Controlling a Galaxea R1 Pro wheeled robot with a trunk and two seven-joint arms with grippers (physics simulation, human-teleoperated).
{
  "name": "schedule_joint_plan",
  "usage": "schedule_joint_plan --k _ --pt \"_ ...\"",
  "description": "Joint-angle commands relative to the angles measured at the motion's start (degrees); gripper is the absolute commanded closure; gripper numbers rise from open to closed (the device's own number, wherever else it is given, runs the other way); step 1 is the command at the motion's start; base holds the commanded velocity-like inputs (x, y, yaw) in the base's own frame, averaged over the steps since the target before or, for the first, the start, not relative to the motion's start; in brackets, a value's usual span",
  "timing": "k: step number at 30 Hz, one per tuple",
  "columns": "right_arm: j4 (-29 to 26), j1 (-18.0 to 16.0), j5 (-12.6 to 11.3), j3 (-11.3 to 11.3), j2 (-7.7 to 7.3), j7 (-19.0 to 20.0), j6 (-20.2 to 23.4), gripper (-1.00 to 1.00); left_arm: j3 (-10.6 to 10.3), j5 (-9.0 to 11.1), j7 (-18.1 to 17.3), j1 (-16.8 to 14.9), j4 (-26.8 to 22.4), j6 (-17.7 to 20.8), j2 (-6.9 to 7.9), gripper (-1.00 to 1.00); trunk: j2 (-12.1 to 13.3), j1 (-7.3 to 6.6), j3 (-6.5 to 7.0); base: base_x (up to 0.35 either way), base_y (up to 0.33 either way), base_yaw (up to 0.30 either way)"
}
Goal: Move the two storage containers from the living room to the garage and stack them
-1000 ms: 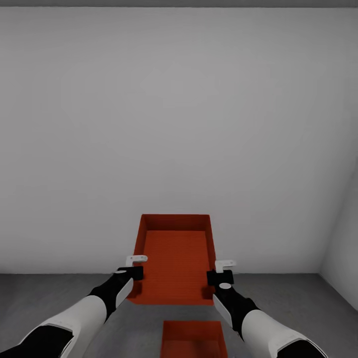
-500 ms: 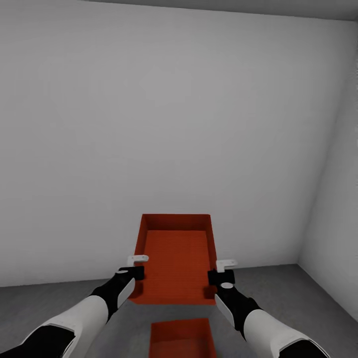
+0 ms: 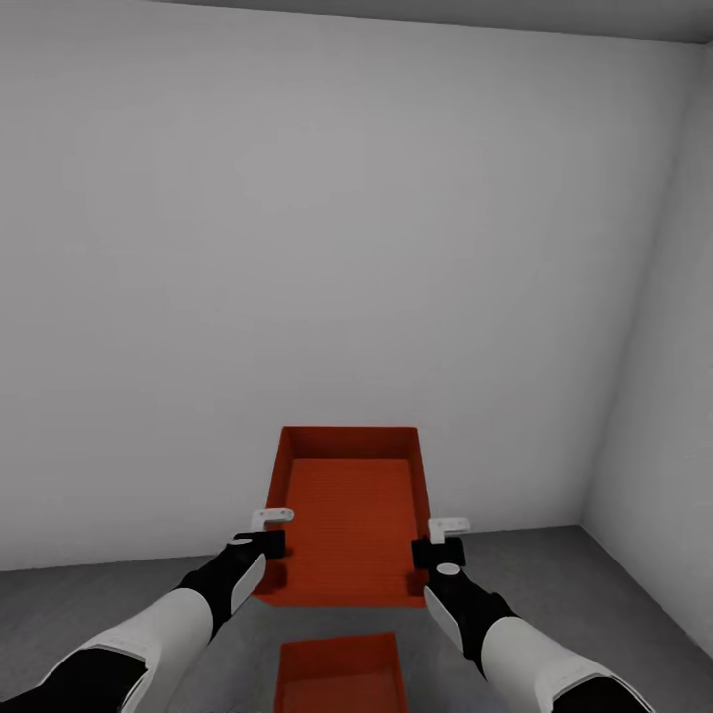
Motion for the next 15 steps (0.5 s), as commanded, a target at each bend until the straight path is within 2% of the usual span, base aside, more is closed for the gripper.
schedule_joint_plan --k 1,4,10,15 --pt "1.3 0.0 -1.0 -0.8 -0.79 -0.8 -0.4 1.0 1.1 -0.9 1.7 -0.1 -0.3 -3.1 0.53 1.0 -0.1 0.01 -0.08 0.0 -0.008 0.0" --pt "1.3 0.0 -1.0 -0.8 -0.79 -0.8 -0.4 1.0 1.1 -0.9 1.7 -0.1 -0.3 -3.1 0.53 1.0 -0.1 0.01 -0.08 0.0 -0.004 0.0" --pt "1.3 0.0 -1.0 -0.8 -0.79 -0.8 -0.3 1.0 1.1 -0.9 1.7 -0.1 -0.3 -3.1 0.53 1.0 -0.1 0.01 -0.08 0.0 0.0 0.139" --pt "1.3 0.0 -1.0 -0.8 -0.79 -0.7 -0.3 1.0 1.1 -0.9 1.7 -0.1 -0.3 -3.1 0.53 1.0 -0.1 0.01 -0.08 0.0 0.0 0.022"
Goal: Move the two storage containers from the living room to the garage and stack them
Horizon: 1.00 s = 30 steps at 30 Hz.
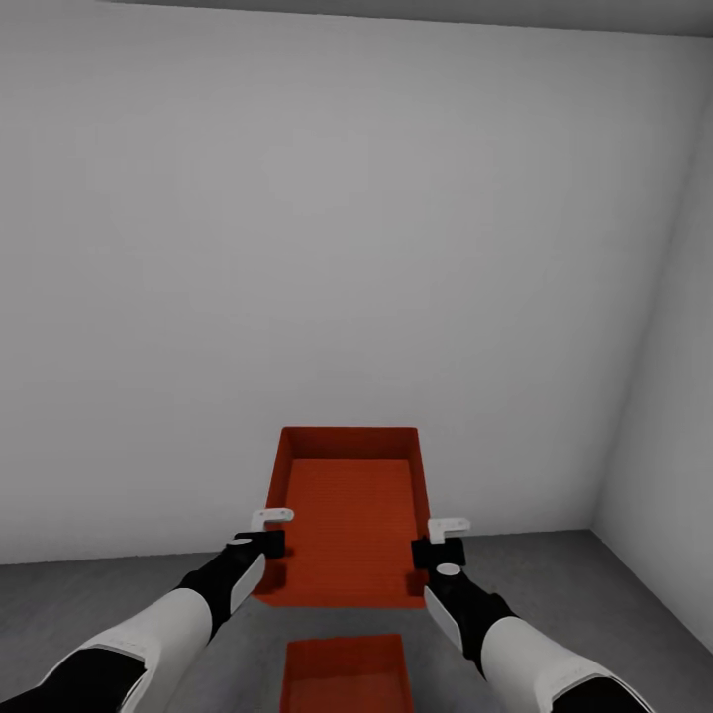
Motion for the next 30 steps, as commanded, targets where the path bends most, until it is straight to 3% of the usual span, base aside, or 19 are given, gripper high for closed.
schedule_joint_plan --k 1,16,30 --pt "1.2 0.0 -1.0 -0.8 -0.9 -0.7 -0.3 1.0 1.1 -0.9 1.8 -0.1 -0.3 -3.2 0.44 1.0 -0.1 0.0 -0.08 0.0 0.0 0.001" --pt "1.2 0.0 -1.1 -0.8 -0.88 -0.7 -0.2 1.0 1.1 -0.9 1.8 -0.1 -0.3 -3.2 0.44 1.0 -0.1 0.0 -0.12 0.0 0.0 0.0" --pt "1.2 0.0 -1.1 -0.8 -0.9 -0.7 0.0 1.0 1.2 -0.9 1.8 -0.1 -0.3 -3.2 0.44 1.0 -0.1 0.0 -1.26 0.0 0.0 0.0"
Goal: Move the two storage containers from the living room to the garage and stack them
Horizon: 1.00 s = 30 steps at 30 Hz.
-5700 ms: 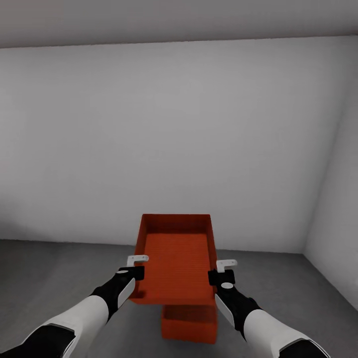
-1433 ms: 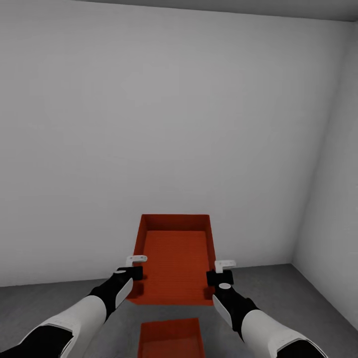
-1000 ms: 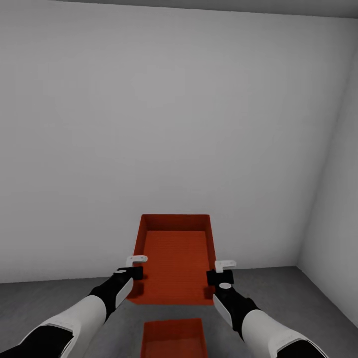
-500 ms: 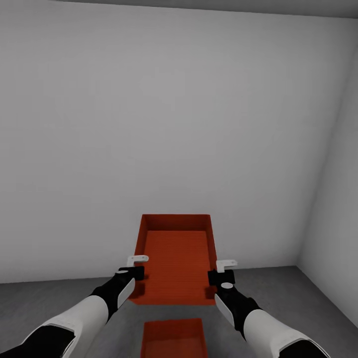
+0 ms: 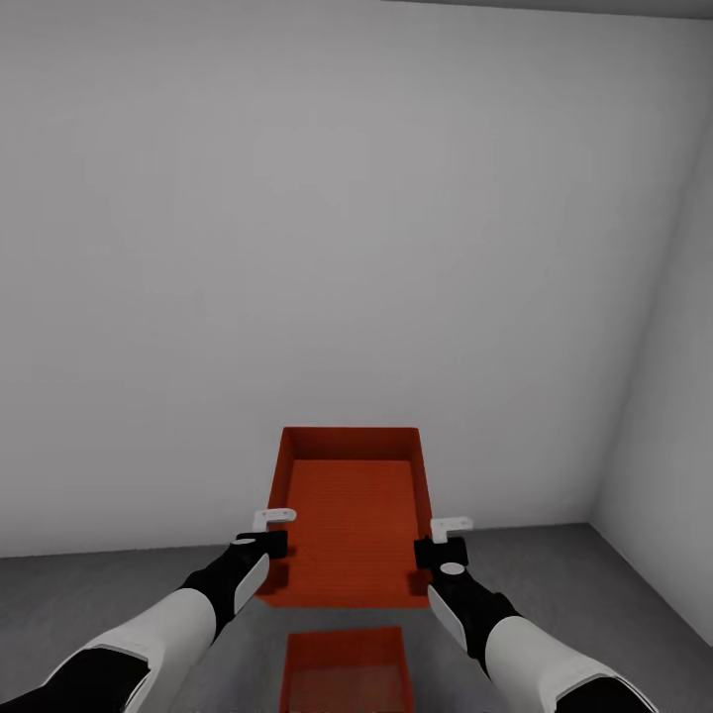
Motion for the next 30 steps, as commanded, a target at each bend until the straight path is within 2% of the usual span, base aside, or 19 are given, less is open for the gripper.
schedule_joint_plan --k 1,30 --pt "1.4 0.0 -1.0 -0.7 -0.13 -1.8 -0.3 1.0 1.2 -1.1 0.7 -0.1 -0.3 -3.4 1.16 1.0 -0.1 0.0 -0.17 0.0 0.0 0.0" --pt "1.4 0.0 -1.0 -0.8 -0.13 -2.0 -0.2 1.0 1.3 -1.1 0.6 -0.1 -0.3 -3.4 1.32 1.0 -0.1 0.0 -2.82 0.0 0.0 0.0"
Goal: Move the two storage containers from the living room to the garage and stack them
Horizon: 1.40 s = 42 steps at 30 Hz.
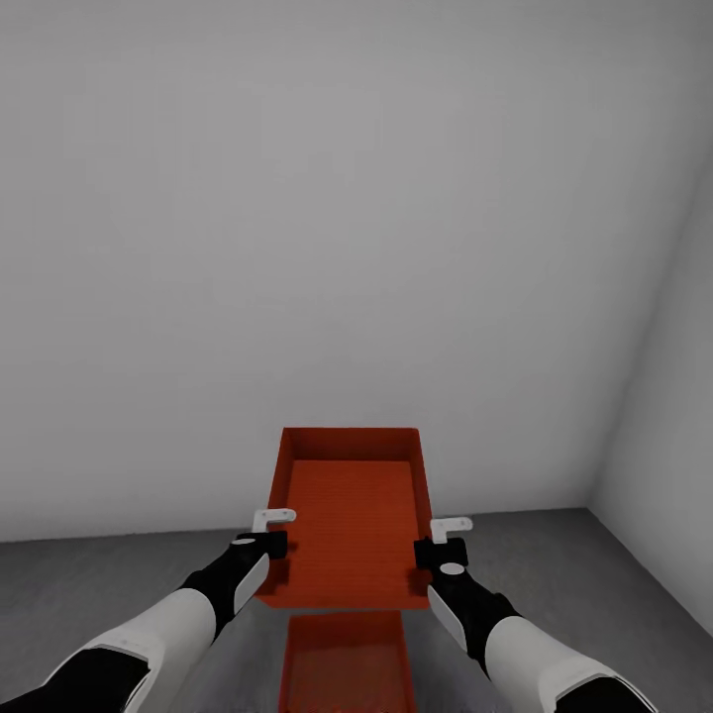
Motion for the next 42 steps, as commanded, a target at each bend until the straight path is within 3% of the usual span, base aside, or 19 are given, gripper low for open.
schedule_joint_plan --k 1,9,42 --pt "1.3 0.0 -1.0 -0.8 -0.18 -2.0 -0.3 1.0 1.3 -1.0 0.7 -0.1 -0.3 -3.6 1.3 1.0 -0.1 0.0 -0.17 0.0 0.0 0.0" --pt "1.4 0.0 -1.0 -1.8 -0.18 -2.0 -0.3 1.0 1.3 -1.0 0.7 -0.1 -0.3 -3.6 1.35 1.0 -0.1 0.0 -0.9 0.0 0.0 0.0" --pt "1.3 0.0 -1.0 -1.9 -0.17 -2.0 -0.5 1.0 1.3 -1.0 0.7 -0.1 -0.3 -3.5 1.33 1.0 -0.1 0.0 -3.91 0.0 0.0 0.0"
